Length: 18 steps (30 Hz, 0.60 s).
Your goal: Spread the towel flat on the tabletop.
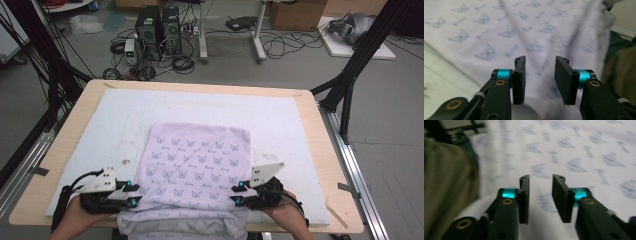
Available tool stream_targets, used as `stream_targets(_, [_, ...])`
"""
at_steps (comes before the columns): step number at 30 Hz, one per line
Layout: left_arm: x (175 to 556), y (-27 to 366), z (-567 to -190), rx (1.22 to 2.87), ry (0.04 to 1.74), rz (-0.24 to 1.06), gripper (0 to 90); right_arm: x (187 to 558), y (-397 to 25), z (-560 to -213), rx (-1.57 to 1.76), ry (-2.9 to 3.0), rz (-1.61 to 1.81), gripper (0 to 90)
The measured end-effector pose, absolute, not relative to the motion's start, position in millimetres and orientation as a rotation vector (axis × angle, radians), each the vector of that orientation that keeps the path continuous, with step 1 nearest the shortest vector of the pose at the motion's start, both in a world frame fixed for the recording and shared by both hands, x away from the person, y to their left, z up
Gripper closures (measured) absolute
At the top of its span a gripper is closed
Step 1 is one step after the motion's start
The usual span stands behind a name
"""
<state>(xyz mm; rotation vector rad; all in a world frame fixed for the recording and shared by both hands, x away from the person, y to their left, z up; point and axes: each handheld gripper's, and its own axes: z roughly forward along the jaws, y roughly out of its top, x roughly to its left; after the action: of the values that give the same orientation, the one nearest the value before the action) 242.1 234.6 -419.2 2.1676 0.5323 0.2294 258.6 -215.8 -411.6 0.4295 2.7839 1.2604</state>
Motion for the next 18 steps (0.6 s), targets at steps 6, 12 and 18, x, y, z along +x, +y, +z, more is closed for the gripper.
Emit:
stream_targets(6, [274, 219, -442, 2.238, 0.564, 0.180, 73.7, 280, -200, -439, 0.460, 2.832, 1.133, 72.8])
stream_targets(12, [258, 228, -440, 2.237, 0.567, 0.185, 88.5, 271, -203, -436, 0.398, 2.881, 1.188, 88.8])
stream_targets(18, [213, 241, -431, 2.210, 0.531, 0.150, 88.5, 234, -212, -420, 0.306, 2.911, 1.350, 87.3])
